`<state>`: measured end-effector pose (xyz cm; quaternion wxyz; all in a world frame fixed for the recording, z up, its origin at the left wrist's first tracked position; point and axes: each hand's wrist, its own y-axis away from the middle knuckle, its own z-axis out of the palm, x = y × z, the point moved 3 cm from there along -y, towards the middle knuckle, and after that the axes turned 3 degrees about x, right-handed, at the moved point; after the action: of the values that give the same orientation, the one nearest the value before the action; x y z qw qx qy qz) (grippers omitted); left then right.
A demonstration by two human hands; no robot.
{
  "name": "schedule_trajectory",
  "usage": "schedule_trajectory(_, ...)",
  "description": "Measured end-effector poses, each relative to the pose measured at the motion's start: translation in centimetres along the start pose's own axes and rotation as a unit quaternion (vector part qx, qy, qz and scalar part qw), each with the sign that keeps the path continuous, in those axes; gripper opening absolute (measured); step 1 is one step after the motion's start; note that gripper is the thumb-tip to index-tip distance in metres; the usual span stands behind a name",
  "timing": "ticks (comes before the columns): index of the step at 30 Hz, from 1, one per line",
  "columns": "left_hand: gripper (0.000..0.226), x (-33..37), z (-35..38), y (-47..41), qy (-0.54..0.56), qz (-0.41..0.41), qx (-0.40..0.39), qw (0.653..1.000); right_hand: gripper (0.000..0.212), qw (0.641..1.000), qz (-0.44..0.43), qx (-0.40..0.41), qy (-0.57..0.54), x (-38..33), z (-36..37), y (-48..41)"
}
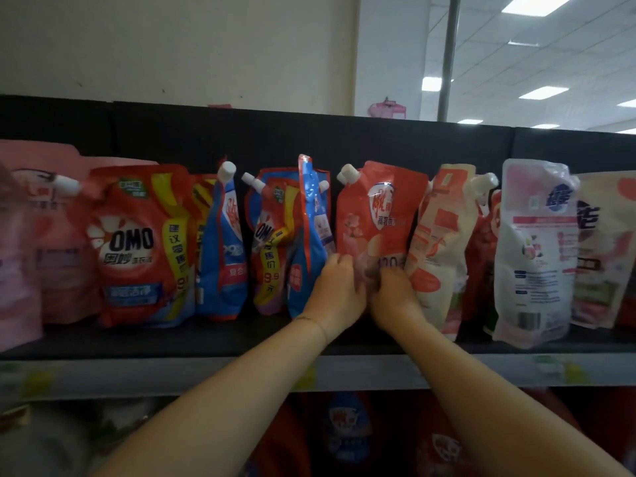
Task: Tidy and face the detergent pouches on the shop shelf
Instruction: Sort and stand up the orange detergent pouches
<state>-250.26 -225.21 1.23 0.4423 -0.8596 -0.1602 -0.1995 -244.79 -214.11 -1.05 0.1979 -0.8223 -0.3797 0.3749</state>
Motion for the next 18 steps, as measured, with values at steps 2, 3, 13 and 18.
schedule_trajectory(2,0.015,-0.5,-2.2,1.2,-0.02,0.047,0.038,0.998,0.015,0.997,-0.023,0.053,-0.056,-2.0,-0.7,1.0)
schedule_trajectory(3,0.018,-1.0,-3.4,1.6,-0.024,0.052,0.067,0.996,0.012,0.993,-0.041,0.063,-0.088,-3.3,-1.0,1.8)
schedule_trajectory(13,0.015,-7.7,-8.4,3.1,-0.033,-0.159,0.164,0.973,0.071,0.984,0.055,0.032,-0.169,-11.1,2.7,3.8)
schedule_trajectory(18,0.051,-9.6,-10.5,3.1,-0.092,-0.218,0.266,0.934,0.093,0.981,0.114,-0.005,-0.155,-11.0,3.6,3.2)
